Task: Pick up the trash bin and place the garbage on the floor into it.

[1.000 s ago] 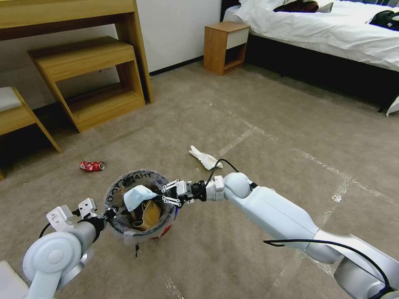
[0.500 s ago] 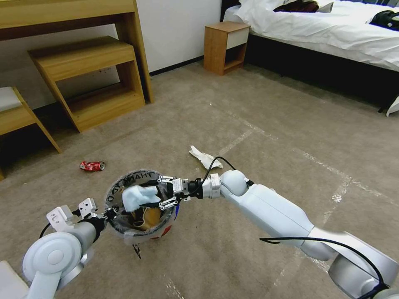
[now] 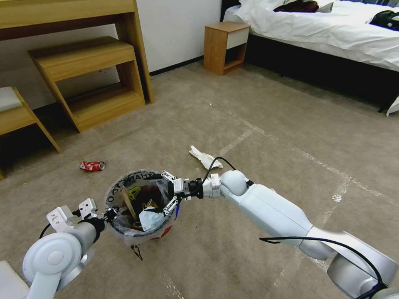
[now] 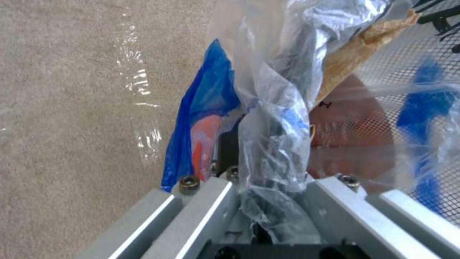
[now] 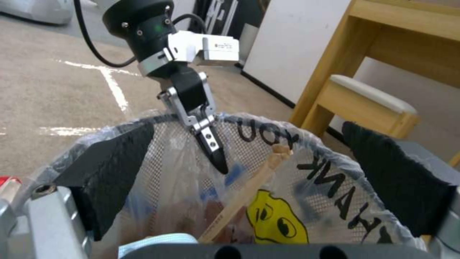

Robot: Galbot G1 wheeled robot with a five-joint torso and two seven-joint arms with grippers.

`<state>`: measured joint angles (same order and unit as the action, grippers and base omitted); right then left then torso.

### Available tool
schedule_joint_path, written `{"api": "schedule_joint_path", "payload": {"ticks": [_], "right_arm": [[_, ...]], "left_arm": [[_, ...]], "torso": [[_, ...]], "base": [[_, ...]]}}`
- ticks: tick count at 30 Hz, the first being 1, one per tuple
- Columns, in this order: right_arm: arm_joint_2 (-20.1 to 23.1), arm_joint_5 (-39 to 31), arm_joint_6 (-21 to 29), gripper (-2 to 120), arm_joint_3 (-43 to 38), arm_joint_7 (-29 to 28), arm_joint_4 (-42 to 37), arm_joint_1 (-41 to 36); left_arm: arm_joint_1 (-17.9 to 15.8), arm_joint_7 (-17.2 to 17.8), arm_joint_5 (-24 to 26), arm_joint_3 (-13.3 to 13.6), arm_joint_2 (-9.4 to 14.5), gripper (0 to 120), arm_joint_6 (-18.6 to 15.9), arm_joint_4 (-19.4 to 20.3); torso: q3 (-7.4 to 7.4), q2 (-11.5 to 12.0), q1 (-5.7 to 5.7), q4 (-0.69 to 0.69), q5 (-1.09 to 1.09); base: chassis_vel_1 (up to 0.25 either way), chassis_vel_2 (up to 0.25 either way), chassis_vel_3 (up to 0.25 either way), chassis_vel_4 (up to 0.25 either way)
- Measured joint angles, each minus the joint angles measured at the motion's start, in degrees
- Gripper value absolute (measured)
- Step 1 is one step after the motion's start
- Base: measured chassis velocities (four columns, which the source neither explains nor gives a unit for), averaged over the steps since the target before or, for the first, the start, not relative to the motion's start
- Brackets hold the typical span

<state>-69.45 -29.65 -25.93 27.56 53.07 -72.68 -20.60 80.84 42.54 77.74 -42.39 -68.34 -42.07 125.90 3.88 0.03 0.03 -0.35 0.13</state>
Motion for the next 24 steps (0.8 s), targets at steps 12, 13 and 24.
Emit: {"api": "schedule_joint_path", "payload": {"ticks": [12,13,24], "right_arm": [[0.79,-2.86,1.4,100,-9.92,-2.86,-3.12,1.96],[1.11,-3.27,1.7,100,-11.73,-3.44,-3.14,2.27],[3.97,-4.13,4.06,100,-30.27,-10.95,-0.37,-0.88]], "left_arm": [[-0.05,0.03,0.11,0.13,0.1,0,0.0,-0.33],[-0.1,0.03,0.12,0.13,0.12,0,-0.01,-0.47],[-0.03,0.04,0.19,-0.08,0.14,0,-0.01,-0.35]], "torso": [[0.0,0.0,0.0,0.01,0.0],[0.0,0.0,0.0,0.0,0.0],[0.0,0.0,0.0,0.0,-0.02]], "base": [[0.0,0.0,0.0,0.0],[0.0,0.0,0.0,0.0],[0.0,0.0,0.0,0.0]]}}
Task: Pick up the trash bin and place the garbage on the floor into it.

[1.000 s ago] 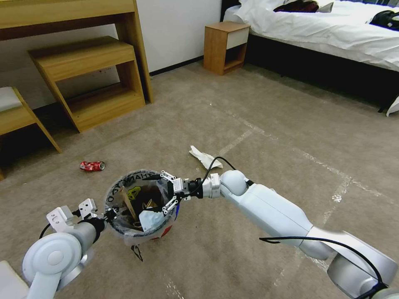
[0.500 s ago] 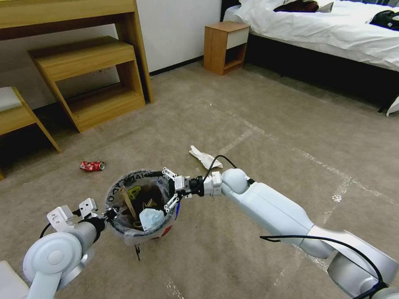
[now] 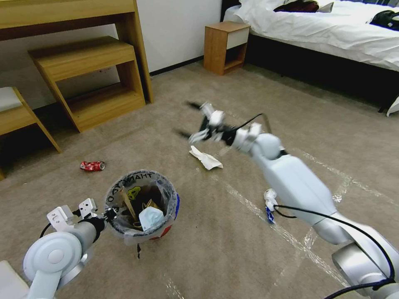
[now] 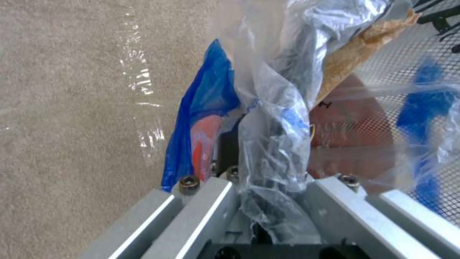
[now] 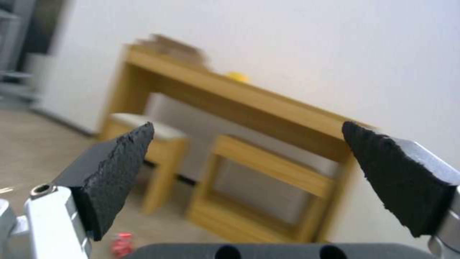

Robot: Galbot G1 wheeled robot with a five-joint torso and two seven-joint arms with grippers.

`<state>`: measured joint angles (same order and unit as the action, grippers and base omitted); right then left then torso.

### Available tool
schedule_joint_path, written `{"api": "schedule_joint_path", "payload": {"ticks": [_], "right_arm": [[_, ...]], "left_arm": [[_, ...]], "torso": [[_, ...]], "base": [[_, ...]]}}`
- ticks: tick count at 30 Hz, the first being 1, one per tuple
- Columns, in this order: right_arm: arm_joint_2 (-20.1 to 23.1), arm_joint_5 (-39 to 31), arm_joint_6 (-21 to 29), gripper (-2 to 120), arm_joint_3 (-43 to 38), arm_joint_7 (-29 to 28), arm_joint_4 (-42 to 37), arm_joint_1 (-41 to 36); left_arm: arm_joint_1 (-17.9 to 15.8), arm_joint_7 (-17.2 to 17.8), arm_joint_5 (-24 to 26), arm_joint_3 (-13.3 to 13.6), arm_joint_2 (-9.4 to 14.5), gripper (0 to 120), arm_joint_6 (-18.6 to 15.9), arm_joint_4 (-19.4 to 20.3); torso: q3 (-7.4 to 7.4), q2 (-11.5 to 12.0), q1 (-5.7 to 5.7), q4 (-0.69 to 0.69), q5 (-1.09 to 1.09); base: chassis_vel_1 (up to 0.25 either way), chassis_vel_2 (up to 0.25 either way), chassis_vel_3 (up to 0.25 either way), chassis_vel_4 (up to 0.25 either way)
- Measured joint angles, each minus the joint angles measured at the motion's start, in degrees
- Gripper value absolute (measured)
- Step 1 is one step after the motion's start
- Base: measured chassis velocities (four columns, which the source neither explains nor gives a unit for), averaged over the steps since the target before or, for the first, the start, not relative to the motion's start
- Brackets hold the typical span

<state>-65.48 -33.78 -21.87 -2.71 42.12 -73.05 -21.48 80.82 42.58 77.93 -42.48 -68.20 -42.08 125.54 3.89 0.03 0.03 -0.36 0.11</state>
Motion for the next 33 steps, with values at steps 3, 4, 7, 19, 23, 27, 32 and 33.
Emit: {"api": "schedule_joint_path", "payload": {"ticks": [3,4,7,19,23,27,32,33], "right_arm": [[2.6,0.05,1.01,100,-6.91,-4.11,-1.9,-5.46],[2.6,0.05,1.01,100,-6.91,-4.11,-1.9,-5.46],[5.08,1.77,1.74,100,-12.39,-8.85,-2.74,-10.51],[7.41,7.87,8.19,100,-20.48,-19.72,2.65,-19.08],[7.23,7.87,10.26,100,-20.44,-20.71,6.1,-19.19],[6.11,8.3,11.69,100,-19.84,-21.49,11.11,-18.69],[4.29,9.9,12.3,100,-19.15,-21.92,16.55,-17.62],[3.38,11.34,12.32,100,-18.99,-21.95,18.91,-17.1]], "left_arm": [[0.15,-0.04,-0.05,0.01,-0.15,0,0.0,0.3],[0.15,-0.04,-0.05,0.01,-0.15,0,0.0,0.3],[0.09,-0.07,-0.05,0.18,-0.16,0,0.0,0.66],[0.37,-0.15,-0.39,0.61,-0.49,0,-0.06,1.05],[0.48,-0.16,-0.34,0.53,-0.42,0,-0.06,1.47],[0.78,-0.19,-0.24,0.23,-0.15,0,-0.06,1.82],[0.98,-0.23,-0.19,0.16,-0.07,0,-0.07,2.0],[1.01,-0.23,-0.2,0.21,-0.08,0,-0.07,2.03]], "torso": [[0.0,0.0,0.0,0.0,-0.02],[0.0,0.0,0.0,0.0,-0.02],[0.0,0.0,0.0,-0.01,-0.01],[0.0,0.0,0.0,0.0,0.0],[-0.01,0.0,0.0,0.01,0.03],[0.0,0.0,0.0,0.01,0.01],[0.0,0.0,0.0,0.01,0.01],[0.0,0.0,0.0,0.01,0.01]], "base": [[0.0,0.0,0.0,0.0],[0.0,0.0,0.0,0.0],[0.0,0.0,0.0,0.0],[0.0,0.0,0.0,0.0],[0.0,0.0,0.0,0.0],[0.0,0.0,0.0,0.0],[0.0,0.0,0.0,0.0],[0.0,0.0,0.0,0.0]]}}
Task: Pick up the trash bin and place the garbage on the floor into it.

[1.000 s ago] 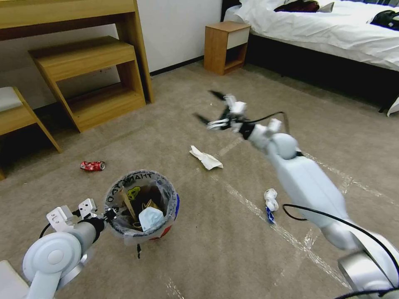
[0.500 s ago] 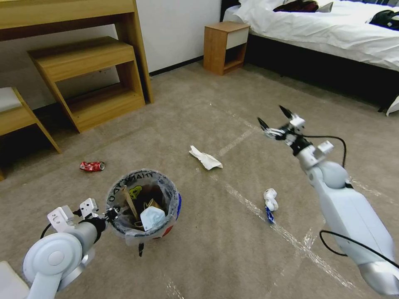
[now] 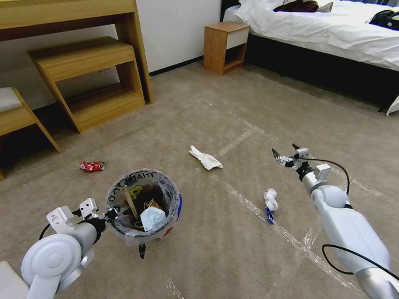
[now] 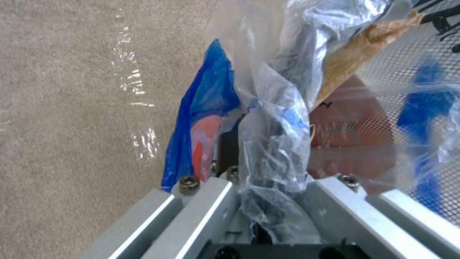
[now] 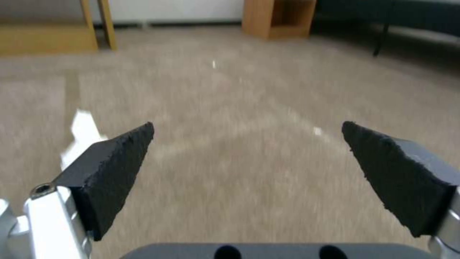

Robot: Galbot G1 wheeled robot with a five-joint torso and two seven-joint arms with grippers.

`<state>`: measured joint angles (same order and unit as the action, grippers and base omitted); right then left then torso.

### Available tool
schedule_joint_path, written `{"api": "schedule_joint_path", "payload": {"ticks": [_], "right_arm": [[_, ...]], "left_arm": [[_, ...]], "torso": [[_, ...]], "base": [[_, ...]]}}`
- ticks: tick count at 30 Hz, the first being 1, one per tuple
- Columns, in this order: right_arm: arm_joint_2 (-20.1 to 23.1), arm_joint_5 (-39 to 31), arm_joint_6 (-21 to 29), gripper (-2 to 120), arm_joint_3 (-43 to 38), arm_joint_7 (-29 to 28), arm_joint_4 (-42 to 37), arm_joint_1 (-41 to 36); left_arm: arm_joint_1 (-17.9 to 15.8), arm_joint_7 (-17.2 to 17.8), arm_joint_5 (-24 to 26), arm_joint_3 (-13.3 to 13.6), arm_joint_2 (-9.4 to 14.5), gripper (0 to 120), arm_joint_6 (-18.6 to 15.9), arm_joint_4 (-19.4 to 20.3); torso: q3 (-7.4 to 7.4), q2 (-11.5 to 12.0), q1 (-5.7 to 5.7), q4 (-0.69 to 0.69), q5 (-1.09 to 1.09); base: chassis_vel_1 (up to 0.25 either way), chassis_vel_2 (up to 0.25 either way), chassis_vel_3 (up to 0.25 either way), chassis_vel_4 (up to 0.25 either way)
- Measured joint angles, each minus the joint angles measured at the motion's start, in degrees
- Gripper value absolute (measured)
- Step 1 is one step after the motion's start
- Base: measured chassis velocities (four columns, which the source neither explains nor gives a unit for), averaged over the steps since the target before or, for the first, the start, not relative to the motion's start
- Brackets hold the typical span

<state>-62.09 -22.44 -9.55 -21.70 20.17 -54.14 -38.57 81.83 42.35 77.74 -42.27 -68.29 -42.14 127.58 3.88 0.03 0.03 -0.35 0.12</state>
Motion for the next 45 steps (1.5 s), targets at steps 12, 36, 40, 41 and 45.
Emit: {"api": "schedule_joint_path", "payload": {"ticks": [12,36,40,41,45], "right_arm": [[-2.19,1.18,0.95,100,2.82,0.23,8.1,1.15],[-6.04,4.23,6.37,100,6.96,-6.12,12.42,-0.66],[-5.99,4.79,6.44,100,6.8,-6.66,13.6,-0.11],[-6.04,4.89,6.3,100,6.72,-6.66,13.96,0.09],[-6.29,5.54,5.31,100,6.26,-6.35,15.61,1.15]], "left_arm": [[0.21,-0.04,-0.09,0.3,0.18,0,0.0,-0.06],[-1.29,-0.7,-1.15,2.58,0.18,0,0.02,-3.64],[-1.67,-0.7,-1.29,2.95,0.06,0,0.02,-4.18],[-1.74,-0.7,-1.32,3.0,0.03,0,0.02,-4.27],[-2.02,-0.73,-1.39,3.29,-0.05,0,0.02,-4.63]], "torso": [[0.0,0.0,0.0,0.0,0.02],[0.0,0.0,0.0,-0.01,0.01],[0.0,0.0,0.0,-0.01,-0.01],[0.0,0.0,0.0,-0.01,0.0],[0.0,0.0,0.0,0.0,0.0]], "base": [[0.0,0.0,0.0,0.0],[0.0,0.0,0.0,0.0],[0.0,0.0,0.0,0.0],[0.0,0.0,0.0,0.0],[0.0,0.0,0.0,0.0]]}}
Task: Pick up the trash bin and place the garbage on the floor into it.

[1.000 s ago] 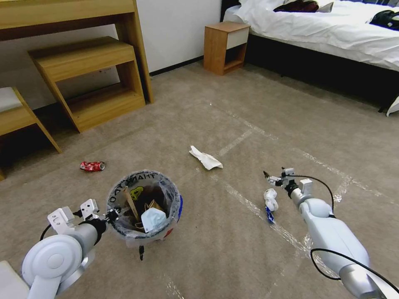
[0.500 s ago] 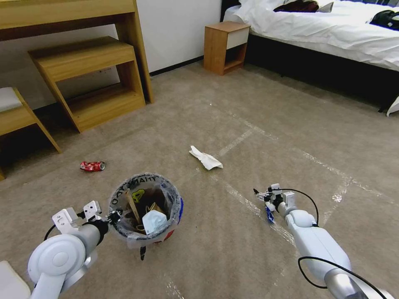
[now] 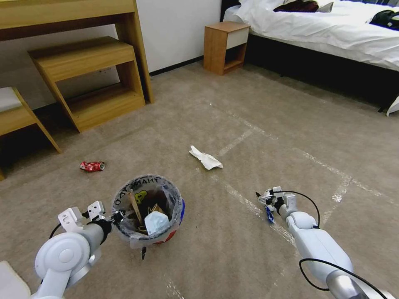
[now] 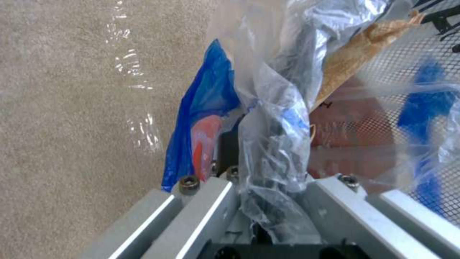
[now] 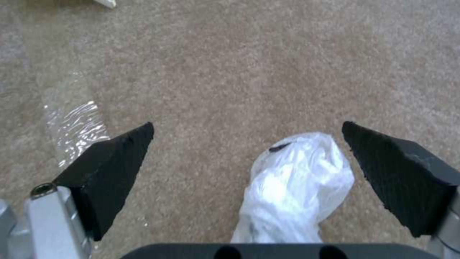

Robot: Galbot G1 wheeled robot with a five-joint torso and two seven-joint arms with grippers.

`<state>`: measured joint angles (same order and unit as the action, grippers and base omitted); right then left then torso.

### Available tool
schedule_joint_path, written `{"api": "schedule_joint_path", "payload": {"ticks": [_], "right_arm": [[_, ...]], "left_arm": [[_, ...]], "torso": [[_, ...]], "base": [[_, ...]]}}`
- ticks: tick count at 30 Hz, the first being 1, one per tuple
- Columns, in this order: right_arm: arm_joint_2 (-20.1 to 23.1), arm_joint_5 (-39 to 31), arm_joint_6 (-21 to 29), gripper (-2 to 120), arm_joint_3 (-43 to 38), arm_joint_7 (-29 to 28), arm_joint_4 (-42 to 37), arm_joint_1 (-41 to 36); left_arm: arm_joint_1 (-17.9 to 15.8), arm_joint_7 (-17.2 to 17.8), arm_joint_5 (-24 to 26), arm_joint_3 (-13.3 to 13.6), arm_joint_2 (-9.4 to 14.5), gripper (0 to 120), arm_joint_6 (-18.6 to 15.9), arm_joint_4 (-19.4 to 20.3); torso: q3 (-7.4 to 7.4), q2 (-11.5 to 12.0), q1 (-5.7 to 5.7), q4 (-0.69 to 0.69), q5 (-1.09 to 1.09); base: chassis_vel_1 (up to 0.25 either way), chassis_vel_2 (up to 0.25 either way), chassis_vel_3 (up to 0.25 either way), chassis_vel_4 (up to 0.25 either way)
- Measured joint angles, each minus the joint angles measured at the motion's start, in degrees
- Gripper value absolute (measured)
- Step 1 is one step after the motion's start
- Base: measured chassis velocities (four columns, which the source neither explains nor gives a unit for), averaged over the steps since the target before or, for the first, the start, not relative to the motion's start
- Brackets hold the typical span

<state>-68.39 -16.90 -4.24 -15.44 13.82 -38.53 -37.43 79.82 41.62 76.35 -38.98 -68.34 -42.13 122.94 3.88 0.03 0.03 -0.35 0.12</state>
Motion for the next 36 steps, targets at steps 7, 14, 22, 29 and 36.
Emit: {"api": "schedule_joint_path", "payload": {"ticks": [7,14,22,29,36], "right_arm": [[-0.17,2.11,0.76,100,-0.45,-0.97,1.41,1.02],[-1.62,2.22,2.22,100,-0.47,-2.12,3.11,1.36],[-3.82,2.65,3.29,100,-0.88,-2.94,5.22,1.87],[-5.03,3.7,3.49,100,-2.31,-3.33,7.62,2.47],[-4.38,4.27,3.0,100,-3.28,-3.28,8.32,2.64]], "left_arm": [[-0.63,-0.03,-0.16,0.67,-0.23,0,-0.01,-0.54],[-0.78,-0.04,-0.08,0.61,0.08,0,-0.01,-0.66],[-0.61,-0.04,0.02,0.72,0.28,0,-0.01,-0.68],[-0.2,-0.04,-0.02,0.93,0.39,0,-0.01,-0.39],[0.15,-0.04,-0.09,0.99,0.52,0,-0.01,0.0]], "torso": [[0.0,0.0,0.0,-0.01,0.01],[0.0,0.0,0.0,-0.01,0.01],[0.0,0.0,0.0,-0.01,0.01],[0.0,0.0,0.0,0.0,0.01],[0.0,0.0,0.0,0.0,0.0]], "base": [[0.0,0.0,0.0,0.0],[0.0,0.0,0.0,0.0],[0.0,0.0,0.0,0.0],[0.0,0.0,0.0,0.0],[0.0,0.0,0.0,0.0]]}}
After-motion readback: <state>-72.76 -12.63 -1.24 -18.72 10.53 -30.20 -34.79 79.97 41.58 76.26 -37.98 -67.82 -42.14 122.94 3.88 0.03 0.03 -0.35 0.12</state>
